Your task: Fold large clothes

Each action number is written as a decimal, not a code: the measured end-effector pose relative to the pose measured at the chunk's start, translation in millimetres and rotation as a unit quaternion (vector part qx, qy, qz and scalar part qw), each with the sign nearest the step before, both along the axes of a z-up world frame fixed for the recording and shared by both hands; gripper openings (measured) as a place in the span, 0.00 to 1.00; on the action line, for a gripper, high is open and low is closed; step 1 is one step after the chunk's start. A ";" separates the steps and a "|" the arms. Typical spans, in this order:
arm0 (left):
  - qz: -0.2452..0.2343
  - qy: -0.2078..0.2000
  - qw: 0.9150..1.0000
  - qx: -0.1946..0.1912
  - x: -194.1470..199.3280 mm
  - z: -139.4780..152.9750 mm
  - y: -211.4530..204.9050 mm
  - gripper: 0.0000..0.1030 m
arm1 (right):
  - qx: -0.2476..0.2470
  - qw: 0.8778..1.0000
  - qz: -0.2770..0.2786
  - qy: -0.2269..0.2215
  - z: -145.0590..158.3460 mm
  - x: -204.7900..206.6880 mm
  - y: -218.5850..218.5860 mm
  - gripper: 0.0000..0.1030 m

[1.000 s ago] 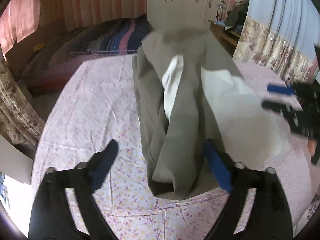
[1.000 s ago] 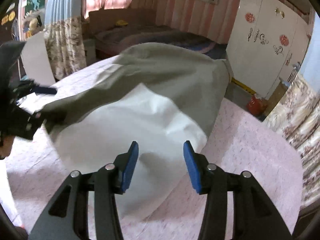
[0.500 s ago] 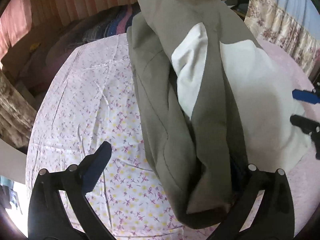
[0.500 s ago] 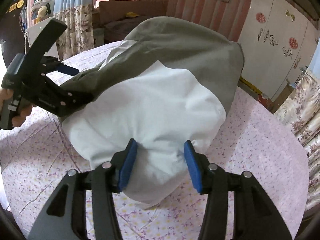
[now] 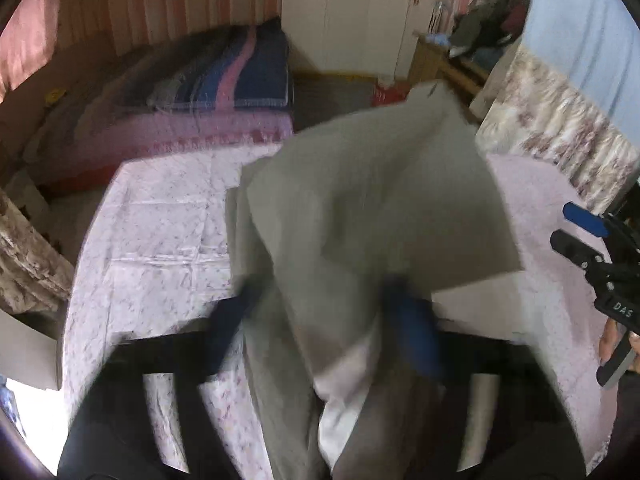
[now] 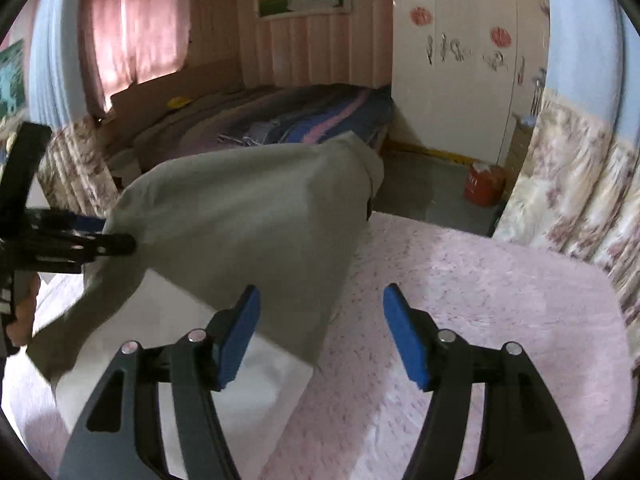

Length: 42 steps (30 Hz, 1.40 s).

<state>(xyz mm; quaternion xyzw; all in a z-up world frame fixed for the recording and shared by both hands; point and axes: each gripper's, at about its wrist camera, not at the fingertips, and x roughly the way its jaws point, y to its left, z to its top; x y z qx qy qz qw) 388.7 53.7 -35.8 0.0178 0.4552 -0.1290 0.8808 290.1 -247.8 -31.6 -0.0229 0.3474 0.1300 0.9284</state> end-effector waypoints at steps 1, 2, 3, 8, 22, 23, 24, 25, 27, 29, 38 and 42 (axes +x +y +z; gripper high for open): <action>0.003 0.014 1.000 -0.009 7.5 -6.1 2.9 0.32 | -0.001 1.000 0.006 0.003 -2.6 3.9 3.9 0.61; 0.007 0.018 1.000 -0.006 9.0 -10.0 5.0 0.28 | -0.007 1.000 0.016 0.008 -8.2 9.9 9.8 0.60; 0.008 0.015 1.000 0.001 7.9 -12.9 7.5 0.25 | -0.017 0.999 0.027 0.014 -13.2 14.6 15.4 0.57; 0.021 0.018 0.999 0.040 -7.0 -44.0 25.5 0.25 | -0.078 0.995 0.060 0.030 -37.6 28.1 43.7 0.55; 0.081 -0.043 0.994 0.052 -48.9 -16.5 38.1 0.96 | 0.013 0.999 -0.027 -0.021 9.6 -43.1 -2.1 0.88; 0.083 -0.052 0.994 0.039 -62.7 -8.3 43.6 0.97 | 0.037 0.999 -0.035 -0.017 11.7 -53.6 -6.7 0.90; 0.082 -0.055 0.995 0.031 -72.2 -4.4 47.2 0.97 | 0.055 0.998 -0.039 -0.013 10.1 -61.7 -9.3 0.90; 0.082 -0.057 0.995 0.019 -86.4 -0.7 51.5 0.97 | 0.086 0.995 -0.044 -0.004 7.5 -72.4 -13.7 0.92; 0.081 -0.054 0.995 -0.008 -108.4 -0.2 59.6 0.97 | 0.120 0.991 -0.056 0.009 -1.7 -84.1 -18.0 0.94; 0.075 -0.040 0.996 -0.034 -128.3 -9.4 62.1 0.97 | 0.143 0.987 -0.062 0.028 -15.5 -96.3 -13.5 0.94; 0.034 0.002 0.994 -0.101 -140.1 -40.3 67.2 0.97 | 0.140 0.988 -0.026 0.062 -41.8 -105.6 1.8 0.94; 0.001 0.042 0.992 -0.118 -117.9 -58.6 59.6 0.97 | 0.147 0.985 -0.026 0.090 -52.2 -88.0 -2.8 0.94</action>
